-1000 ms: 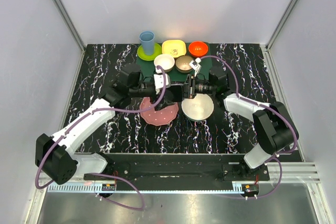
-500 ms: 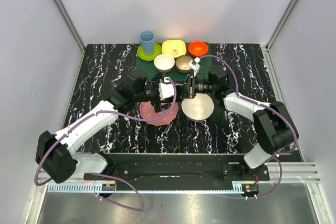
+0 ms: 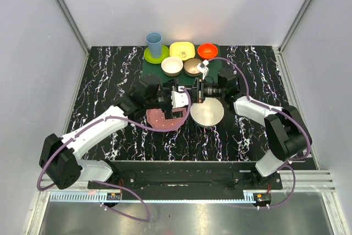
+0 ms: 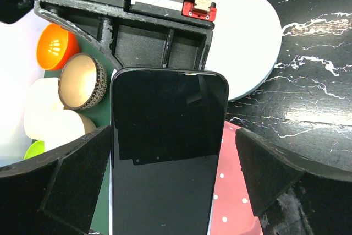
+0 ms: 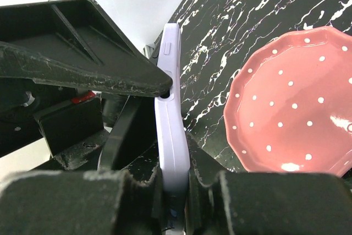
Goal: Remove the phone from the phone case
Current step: Remove the phone case from the phone.
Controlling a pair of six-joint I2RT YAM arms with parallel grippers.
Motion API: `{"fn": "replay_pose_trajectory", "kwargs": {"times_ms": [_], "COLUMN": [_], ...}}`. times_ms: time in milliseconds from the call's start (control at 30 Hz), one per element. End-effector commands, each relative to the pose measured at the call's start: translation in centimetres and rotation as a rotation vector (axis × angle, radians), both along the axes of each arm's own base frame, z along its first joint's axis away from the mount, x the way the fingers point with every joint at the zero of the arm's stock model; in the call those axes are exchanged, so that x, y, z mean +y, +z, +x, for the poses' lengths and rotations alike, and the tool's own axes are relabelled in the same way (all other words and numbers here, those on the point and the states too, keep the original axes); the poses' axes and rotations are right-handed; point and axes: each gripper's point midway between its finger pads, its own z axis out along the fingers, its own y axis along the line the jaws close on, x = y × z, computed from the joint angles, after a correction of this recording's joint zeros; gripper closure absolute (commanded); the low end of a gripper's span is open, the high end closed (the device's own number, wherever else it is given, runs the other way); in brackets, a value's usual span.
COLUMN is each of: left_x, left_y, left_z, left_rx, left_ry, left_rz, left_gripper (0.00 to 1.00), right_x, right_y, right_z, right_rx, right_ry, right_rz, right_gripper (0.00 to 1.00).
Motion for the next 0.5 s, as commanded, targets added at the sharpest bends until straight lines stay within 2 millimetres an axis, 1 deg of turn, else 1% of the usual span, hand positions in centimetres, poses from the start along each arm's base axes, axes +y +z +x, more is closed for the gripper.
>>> {"fn": "replay_pose_trajectory", "kwargs": {"times_ms": [0,200,333,400,467], "left_x": [-0.35,-0.47,-0.60,-0.64,-0.74], "left_y": [0.41,0.23,0.16,0.18,0.25], "left_z": [0.66,0.92,1.00,1.02,0.98], "left_rx": [-0.063,-0.075,-0.078,-0.080,-0.076], "left_ry": [0.009,0.027,0.037,0.039,0.039], "left_rz": [-0.002,0.001,0.001,-0.001,-0.005], "left_gripper": [0.01,0.09,0.16,0.21,0.29], "right_x": [0.43,0.38,0.40,0.41,0.40], "right_y": [3.43,3.51,3.81,3.71,3.75], "right_z": [0.51,0.49,0.32,0.36,0.37], "right_rx": [-0.097,-0.092,-0.096,-0.095,-0.095], "right_ry": [0.030,0.029,0.033,0.033,0.032], "right_rz": [0.059,0.061,0.066,0.065,0.065], "right_gripper": [1.00,1.00,1.00,1.00,1.00]}}
